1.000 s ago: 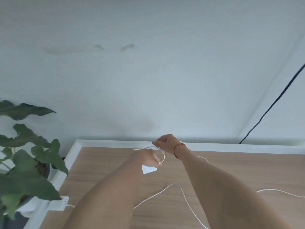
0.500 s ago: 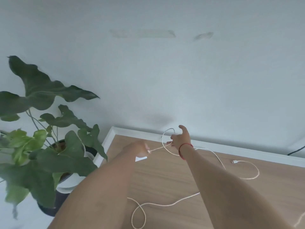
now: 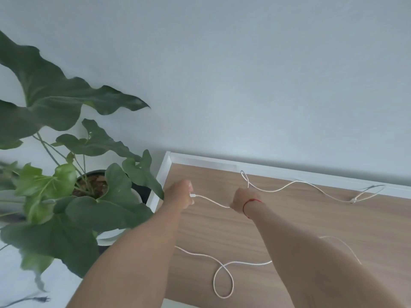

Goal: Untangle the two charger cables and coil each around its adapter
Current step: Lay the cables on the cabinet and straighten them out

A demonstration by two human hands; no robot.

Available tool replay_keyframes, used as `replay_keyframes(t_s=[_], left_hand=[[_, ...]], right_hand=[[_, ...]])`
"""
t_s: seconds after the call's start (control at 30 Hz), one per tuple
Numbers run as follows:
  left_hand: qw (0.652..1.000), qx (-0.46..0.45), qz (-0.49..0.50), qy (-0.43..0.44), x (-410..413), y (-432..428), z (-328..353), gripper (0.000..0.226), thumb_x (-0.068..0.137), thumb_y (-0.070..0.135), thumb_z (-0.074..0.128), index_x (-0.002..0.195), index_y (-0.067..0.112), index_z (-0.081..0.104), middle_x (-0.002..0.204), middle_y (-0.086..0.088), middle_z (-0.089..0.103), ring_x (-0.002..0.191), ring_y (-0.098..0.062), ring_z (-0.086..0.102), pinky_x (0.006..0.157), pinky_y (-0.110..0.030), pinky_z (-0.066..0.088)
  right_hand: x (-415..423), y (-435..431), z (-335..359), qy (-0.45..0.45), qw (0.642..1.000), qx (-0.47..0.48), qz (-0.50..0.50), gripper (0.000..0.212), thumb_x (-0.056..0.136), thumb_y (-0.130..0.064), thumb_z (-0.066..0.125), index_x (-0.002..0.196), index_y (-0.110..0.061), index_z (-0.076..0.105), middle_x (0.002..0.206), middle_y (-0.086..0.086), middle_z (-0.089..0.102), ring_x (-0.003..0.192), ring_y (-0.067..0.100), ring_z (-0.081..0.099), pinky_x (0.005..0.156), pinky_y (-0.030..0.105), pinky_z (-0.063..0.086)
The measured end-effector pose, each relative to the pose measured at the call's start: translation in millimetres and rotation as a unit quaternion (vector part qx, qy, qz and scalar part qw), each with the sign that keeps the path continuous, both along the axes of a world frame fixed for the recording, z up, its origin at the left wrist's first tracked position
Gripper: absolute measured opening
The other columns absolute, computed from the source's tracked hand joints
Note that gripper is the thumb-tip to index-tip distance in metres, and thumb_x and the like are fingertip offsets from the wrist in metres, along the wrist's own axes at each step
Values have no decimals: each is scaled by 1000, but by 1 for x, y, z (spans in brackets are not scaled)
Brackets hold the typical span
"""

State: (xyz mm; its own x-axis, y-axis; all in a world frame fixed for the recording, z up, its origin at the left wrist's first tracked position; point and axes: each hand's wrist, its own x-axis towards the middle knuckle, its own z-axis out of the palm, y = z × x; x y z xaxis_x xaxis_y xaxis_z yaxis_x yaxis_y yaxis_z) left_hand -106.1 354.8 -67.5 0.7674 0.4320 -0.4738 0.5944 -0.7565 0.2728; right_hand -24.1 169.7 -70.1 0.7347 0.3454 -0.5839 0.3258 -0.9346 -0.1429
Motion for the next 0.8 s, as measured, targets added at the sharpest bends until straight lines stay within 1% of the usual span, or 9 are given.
replay_keyframes(t_s=[0.1, 0.23, 0.3, 0.43, 0.53, 0.6, 0.67, 0.73, 0.8], left_hand=[[996, 44, 38, -64, -7, 4, -11, 25, 81, 6, 71, 103, 15, 63, 99, 0, 60, 91, -23, 60, 72, -30, 46], [989, 80, 66, -105, -14, 9, -23, 28, 74, -6, 64, 78, 22, 58, 78, 3, 47, 68, -20, 41, 60, -33, 44], [991, 66, 61, -102, -17, 10, -25, 40, 75, -5, 62, 67, 30, 42, 76, 4, 41, 67, -19, 35, 56, -30, 34], [992, 24, 64, -103, -25, 14, -23, 20, 81, 12, 57, 66, 19, 46, 63, -3, 47, 59, -22, 41, 50, -29, 38], [992, 14, 59, -108, -32, 13, -18, 25, 83, 14, 54, 63, 23, 41, 64, -5, 49, 62, -23, 45, 54, -38, 48], [990, 19, 67, -120, -38, 10, -16, 27, 88, 12, 55, 65, 26, 52, 76, -8, 57, 68, -23, 51, 62, -40, 51], [988, 33, 74, -135, -44, 8, -19, 11, 90, 9, 59, 84, 9, 68, 87, -10, 64, 72, -23, 56, 59, -31, 45], [987, 57, 76, -131, -47, 7, -22, 11, 87, 6, 64, 77, 6, 64, 77, -3, 58, 67, -18, 52, 55, -26, 37], [984, 71, 88, -140, -47, 8, -26, 28, 80, -1, 67, 63, 12, 49, 68, 2, 47, 61, -17, 47, 51, -26, 33]], right_hand=[[-6, 21, -1, 36, 999, -36, 18, 32, 86, -13, 51, 116, -8, 61, 113, 8, 68, 108, 26, 64, 80, 31, 48], [-6, 44, 0, 104, 989, -87, 52, 5, 81, -11, 59, 83, -10, 64, 67, 1, 56, 80, 25, 59, 73, 28, 46], [-10, 53, -2, 116, 985, -108, 73, 6, 82, -11, 61, 76, -11, 61, 63, -1, 52, 77, 24, 56, 73, 27, 45], [-22, 57, -5, 65, 987, -103, 108, 24, 82, -10, 61, 106, -12, 64, 88, 2, 62, 89, 25, 62, 71, 28, 44], [-29, 50, -9, 54, 988, -94, 108, 32, 85, -10, 51, 116, -9, 60, 111, 6, 64, 102, 27, 63, 76, 30, 45], [-30, 43, -9, 80, 990, -78, 82, 36, 87, -8, 46, 121, -8, 59, 113, 8, 64, 104, 28, 63, 78, 31, 44], [-31, 37, -13, 107, 991, -59, 50, 36, 90, -5, 44, 123, -4, 57, 107, 11, 66, 97, 29, 65, 74, 30, 46], [-32, 31, -14, 102, 994, -28, 15, 30, 93, -12, 44, 118, -3, 57, 104, 13, 66, 90, 30, 65, 71, 30, 46], [-33, 29, -10, 89, 996, 4, 3, 29, 94, -17, 44, 114, -3, 59, 105, 14, 66, 84, 30, 61, 70, 30, 45]])
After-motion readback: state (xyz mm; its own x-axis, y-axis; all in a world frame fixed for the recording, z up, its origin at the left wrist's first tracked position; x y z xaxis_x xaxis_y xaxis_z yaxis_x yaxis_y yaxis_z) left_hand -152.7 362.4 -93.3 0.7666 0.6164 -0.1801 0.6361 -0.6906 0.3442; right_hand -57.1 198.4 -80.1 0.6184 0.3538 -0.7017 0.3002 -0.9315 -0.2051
